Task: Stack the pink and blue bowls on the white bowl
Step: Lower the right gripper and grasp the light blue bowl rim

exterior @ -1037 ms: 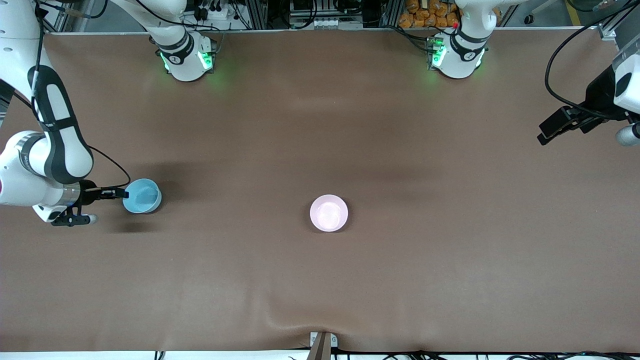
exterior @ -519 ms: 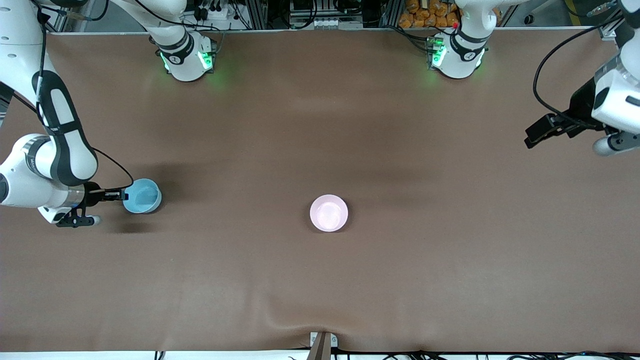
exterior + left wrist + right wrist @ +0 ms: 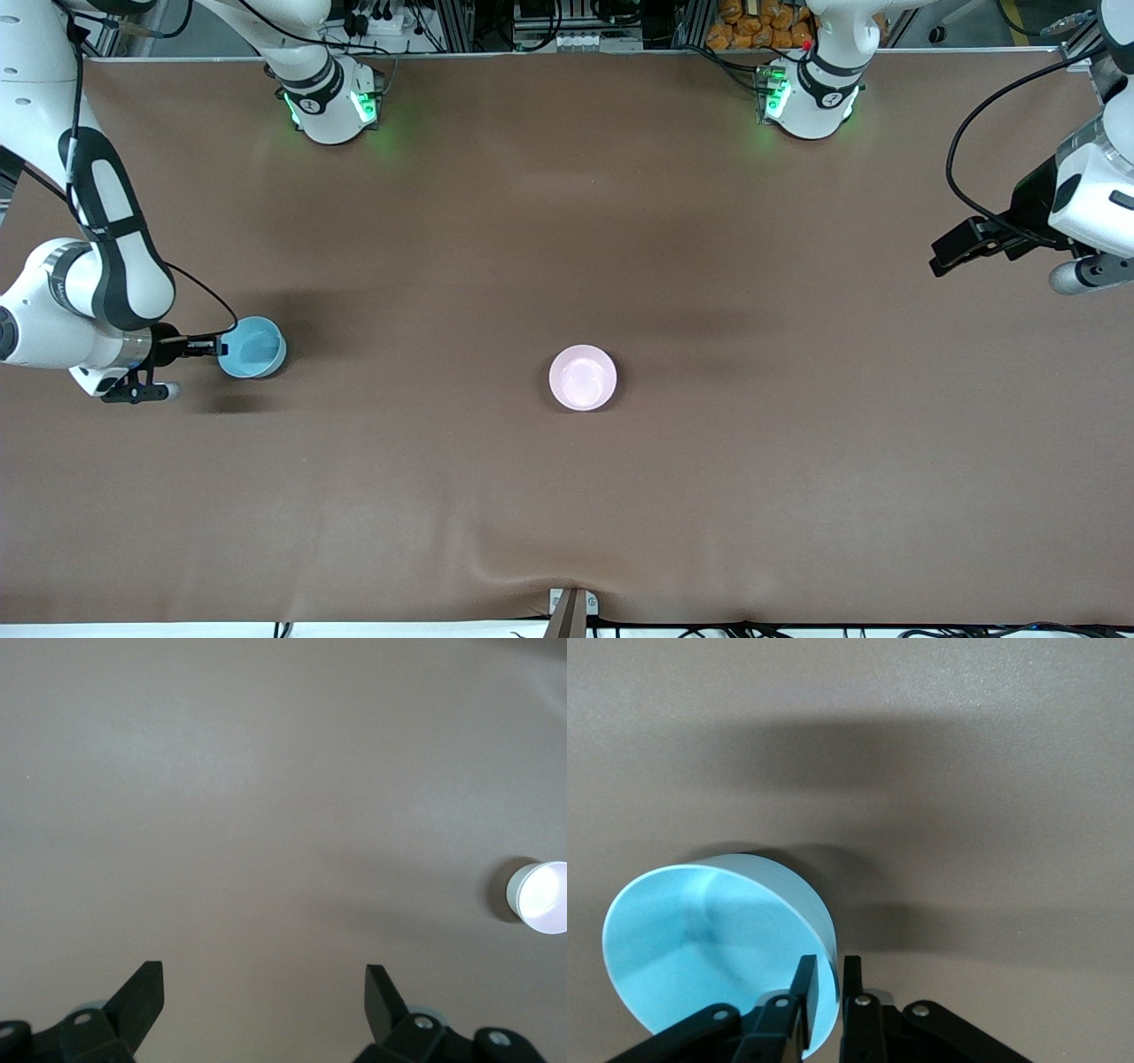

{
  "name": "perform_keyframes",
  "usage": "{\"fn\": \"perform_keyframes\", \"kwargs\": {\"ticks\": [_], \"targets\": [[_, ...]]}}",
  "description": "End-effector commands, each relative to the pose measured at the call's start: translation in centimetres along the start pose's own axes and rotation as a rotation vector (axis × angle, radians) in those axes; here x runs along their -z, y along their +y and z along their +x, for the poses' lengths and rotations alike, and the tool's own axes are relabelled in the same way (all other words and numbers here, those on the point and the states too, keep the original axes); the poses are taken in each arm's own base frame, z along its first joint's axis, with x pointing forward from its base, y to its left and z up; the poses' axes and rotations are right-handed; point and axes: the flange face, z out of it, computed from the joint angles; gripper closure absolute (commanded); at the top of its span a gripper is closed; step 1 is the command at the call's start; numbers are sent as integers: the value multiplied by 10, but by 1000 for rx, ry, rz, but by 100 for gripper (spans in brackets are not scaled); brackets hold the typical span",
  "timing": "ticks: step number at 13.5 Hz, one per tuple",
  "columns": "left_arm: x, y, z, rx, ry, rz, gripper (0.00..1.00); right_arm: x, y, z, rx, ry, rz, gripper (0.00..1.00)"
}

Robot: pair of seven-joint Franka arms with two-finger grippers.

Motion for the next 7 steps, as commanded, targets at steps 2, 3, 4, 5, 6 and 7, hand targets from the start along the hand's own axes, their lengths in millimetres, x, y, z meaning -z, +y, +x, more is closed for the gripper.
{"fn": "perform_keyframes", "kwargs": {"ticks": [2, 3, 4, 5, 6, 7], "targets": [[16, -9, 5, 11, 32, 12, 0, -5, -1, -2, 12, 9, 14, 100], [16, -8, 4, 8, 32, 12, 0, -3, -4, -1, 16, 4, 15, 100], [15, -8, 4, 6, 30, 13, 0, 0, -7, -1, 18, -8, 20, 100], [15, -8, 4, 6, 30, 13, 0, 7, -12, -1, 19, -20, 28, 100], [15, -8, 4, 5, 30, 13, 0, 22, -18, -2, 20, -29, 37, 100], [15, -8, 4, 3, 30, 13, 0, 39, -32, -1, 14, -46, 83, 100]]}}
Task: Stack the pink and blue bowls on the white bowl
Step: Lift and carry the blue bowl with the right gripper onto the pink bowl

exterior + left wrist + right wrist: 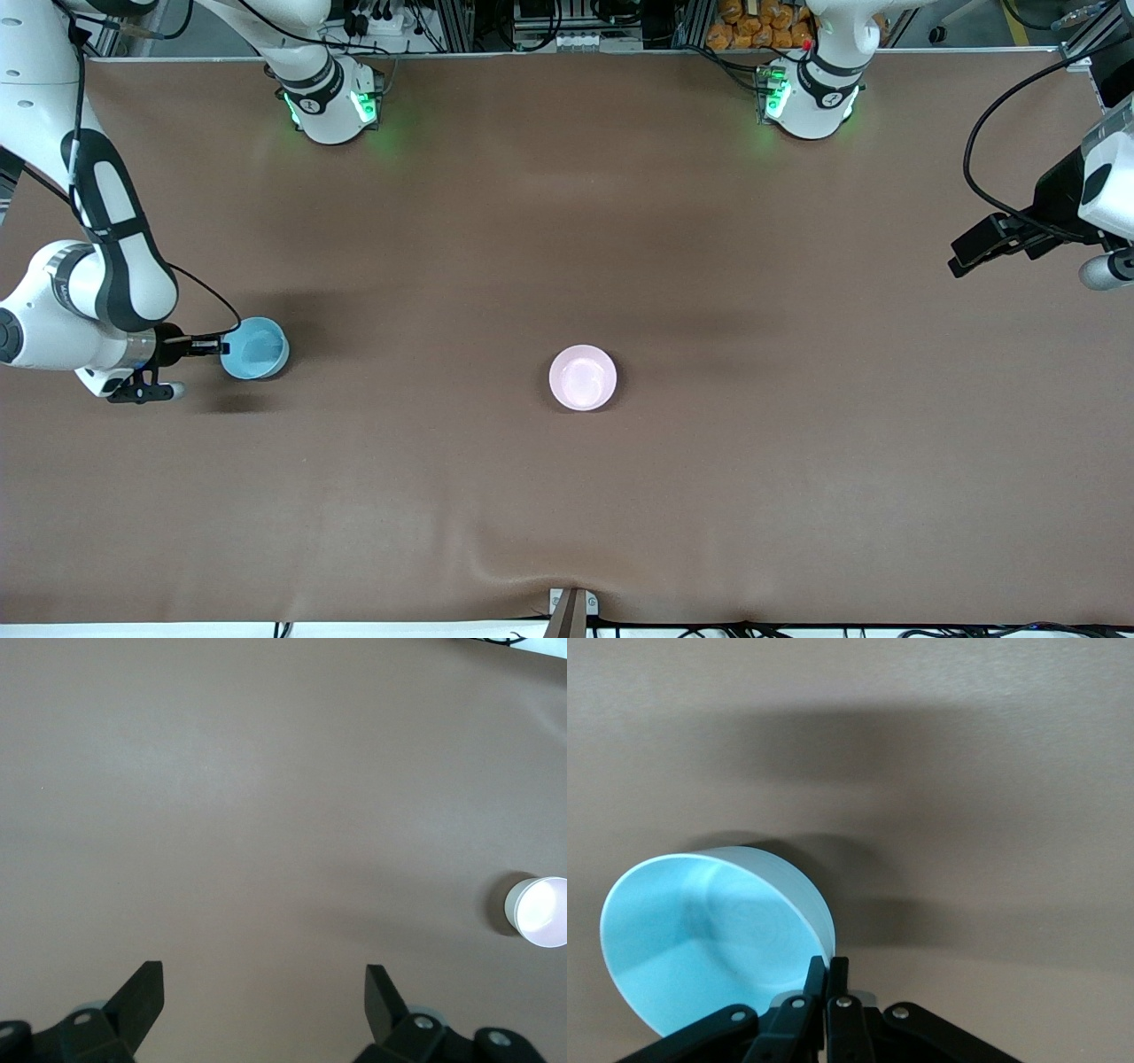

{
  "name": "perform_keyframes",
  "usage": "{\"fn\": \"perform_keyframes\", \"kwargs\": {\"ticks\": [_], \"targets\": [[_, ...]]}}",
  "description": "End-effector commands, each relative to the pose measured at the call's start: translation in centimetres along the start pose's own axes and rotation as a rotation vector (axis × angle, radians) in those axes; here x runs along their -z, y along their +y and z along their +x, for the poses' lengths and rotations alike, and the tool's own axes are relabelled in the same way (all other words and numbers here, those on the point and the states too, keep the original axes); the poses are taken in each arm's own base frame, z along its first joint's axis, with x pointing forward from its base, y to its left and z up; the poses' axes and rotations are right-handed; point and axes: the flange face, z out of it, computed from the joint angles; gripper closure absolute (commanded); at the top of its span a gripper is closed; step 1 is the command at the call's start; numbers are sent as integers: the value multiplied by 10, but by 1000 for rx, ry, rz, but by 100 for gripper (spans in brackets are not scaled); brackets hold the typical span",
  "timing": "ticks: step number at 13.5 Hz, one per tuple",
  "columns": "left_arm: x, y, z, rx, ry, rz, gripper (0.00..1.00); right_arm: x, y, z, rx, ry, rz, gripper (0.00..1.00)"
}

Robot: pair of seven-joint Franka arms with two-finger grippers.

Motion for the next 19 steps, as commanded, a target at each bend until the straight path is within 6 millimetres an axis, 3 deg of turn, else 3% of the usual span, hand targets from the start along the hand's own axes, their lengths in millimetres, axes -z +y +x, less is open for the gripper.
{"fn": "perform_keyframes", "kwargs": {"ticks": [1, 3, 5, 9, 11, 12, 13, 14, 16, 19], "targets": [[5, -2, 1, -9, 9, 15, 0, 49, -37, -1, -21, -25, 110, 100], [5, -1, 1, -9, 9, 15, 0, 77, -77, 3, -81, -42, 121, 100], [5, -2, 1, -6, 9, 15, 0, 98, -136, 4, -186, -24, 91, 100], [6, -3, 0, -5, 10, 16, 0, 104, -274, 10, -414, -19, 193, 100], [6, -2, 0, -5, 10, 15, 0, 96, -346, 10, -505, 4, 247, 100], [7, -3, 0, -5, 12, 15, 0, 89, -370, 15, -557, 20, 254, 100], [6, -3, 0, -5, 10, 16, 0, 79, -386, 21, -616, 21, 263, 100], [6, -3, 0, -5, 10, 16, 0, 65, -416, 25, -668, 21, 267, 100], [6, -3, 0, -3, 10, 16, 0, 37, -491, 31, -756, 14, 248, 100], [6, -3, 0, -5, 10, 16, 0, 2, -538, 44, -861, 42, 233, 100]]}}
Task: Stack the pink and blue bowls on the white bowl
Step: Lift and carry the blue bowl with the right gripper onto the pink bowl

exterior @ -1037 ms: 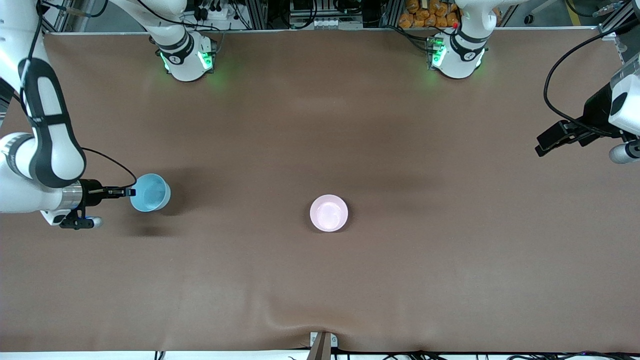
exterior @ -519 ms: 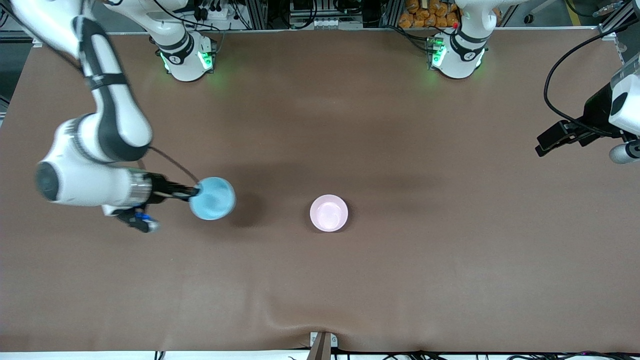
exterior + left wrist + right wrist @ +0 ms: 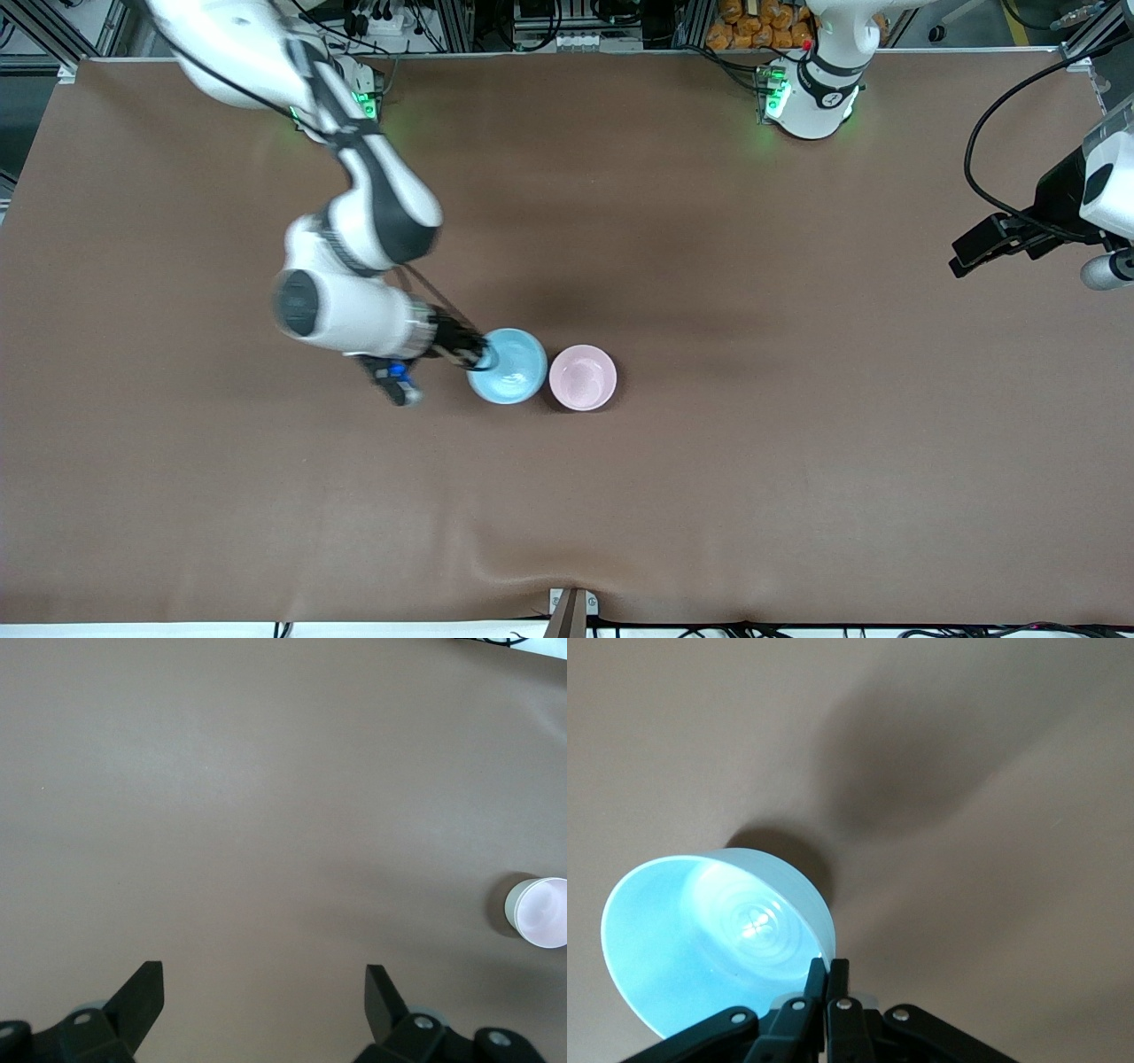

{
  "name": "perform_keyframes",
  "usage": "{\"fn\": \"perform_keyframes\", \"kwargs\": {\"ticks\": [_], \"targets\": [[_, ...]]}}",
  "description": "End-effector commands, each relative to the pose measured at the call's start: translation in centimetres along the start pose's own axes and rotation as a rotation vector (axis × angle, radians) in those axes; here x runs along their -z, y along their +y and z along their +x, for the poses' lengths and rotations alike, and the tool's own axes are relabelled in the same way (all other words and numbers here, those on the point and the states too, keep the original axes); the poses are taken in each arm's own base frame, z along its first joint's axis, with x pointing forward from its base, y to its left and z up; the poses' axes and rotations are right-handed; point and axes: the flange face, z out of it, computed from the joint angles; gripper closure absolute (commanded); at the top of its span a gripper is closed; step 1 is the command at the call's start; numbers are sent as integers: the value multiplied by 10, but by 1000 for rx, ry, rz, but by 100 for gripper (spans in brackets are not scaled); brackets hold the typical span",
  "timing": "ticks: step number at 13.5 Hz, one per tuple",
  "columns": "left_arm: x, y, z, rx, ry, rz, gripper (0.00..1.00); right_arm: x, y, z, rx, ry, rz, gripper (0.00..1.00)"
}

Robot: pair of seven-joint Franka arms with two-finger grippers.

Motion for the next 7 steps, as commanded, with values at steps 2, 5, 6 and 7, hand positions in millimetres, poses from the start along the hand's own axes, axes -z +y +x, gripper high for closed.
{"fn": "perform_keyframes", "kwargs": {"ticks": [2, 5, 6, 7], "targets": [[6, -3, 0, -3, 10, 14, 0, -43, -32, -8, -67, 36, 23, 100], [6, -1, 0, -7, 12, 13, 0, -56, -37, -24, -73, 44, 37, 100], [6, -1, -1, -6, 10, 14, 0, -58, -37, -24, -72, 44, 35, 100], [6, -1, -1, -6, 10, 14, 0, -60, -37, -26, -71, 41, 35, 100]]}}
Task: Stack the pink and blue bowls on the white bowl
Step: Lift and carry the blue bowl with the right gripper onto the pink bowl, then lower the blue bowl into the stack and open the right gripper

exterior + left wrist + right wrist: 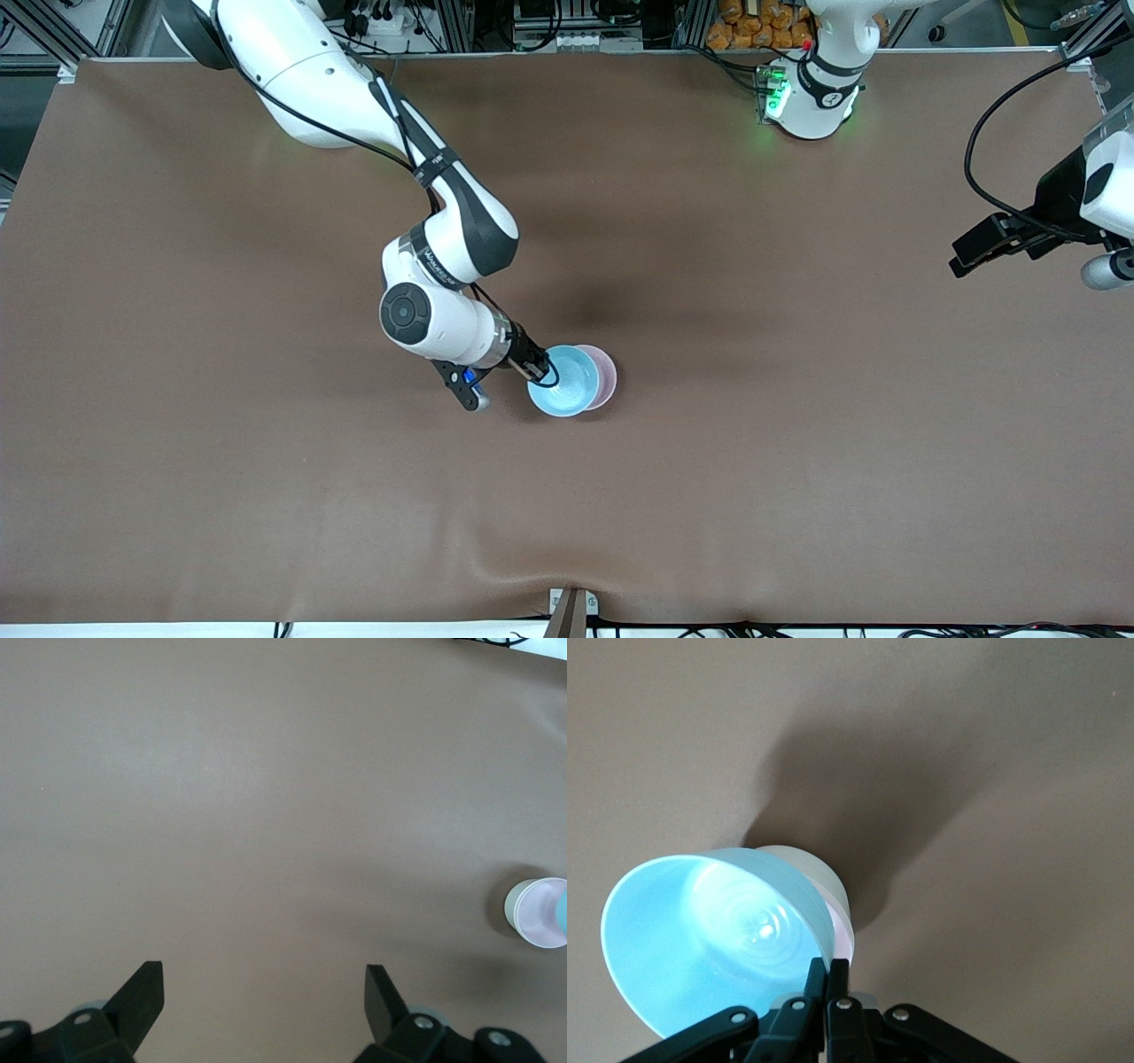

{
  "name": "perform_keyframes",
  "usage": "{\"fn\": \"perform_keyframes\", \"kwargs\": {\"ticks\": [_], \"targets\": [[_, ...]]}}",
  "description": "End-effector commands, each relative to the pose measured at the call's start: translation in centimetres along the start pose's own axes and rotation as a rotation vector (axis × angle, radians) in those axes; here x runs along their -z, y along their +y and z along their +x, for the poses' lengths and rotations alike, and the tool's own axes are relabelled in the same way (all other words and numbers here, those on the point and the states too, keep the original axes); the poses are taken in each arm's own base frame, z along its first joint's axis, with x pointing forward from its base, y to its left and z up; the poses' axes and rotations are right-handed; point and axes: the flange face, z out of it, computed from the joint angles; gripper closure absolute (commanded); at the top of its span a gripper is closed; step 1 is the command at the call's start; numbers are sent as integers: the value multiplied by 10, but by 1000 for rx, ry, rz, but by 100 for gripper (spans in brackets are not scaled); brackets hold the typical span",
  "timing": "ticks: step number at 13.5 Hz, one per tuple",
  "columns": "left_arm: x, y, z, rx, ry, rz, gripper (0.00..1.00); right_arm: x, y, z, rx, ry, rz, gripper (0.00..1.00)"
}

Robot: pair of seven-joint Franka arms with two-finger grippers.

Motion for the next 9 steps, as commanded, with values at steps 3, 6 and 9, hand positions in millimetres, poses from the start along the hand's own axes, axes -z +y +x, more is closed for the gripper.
{"fn": "perform_keyframes", "kwargs": {"ticks": [3, 6, 9], "targets": [[6, -1, 0, -7, 11, 12, 0, -14, -7, -13, 3, 18, 0, 100], [6, -2, 0, -6, 9, 13, 0, -23, -9, -20, 4, 28, 15, 100], [6, -2, 0, -4, 11, 12, 0, -28, -7, -22, 20, 40, 4, 100]]}}
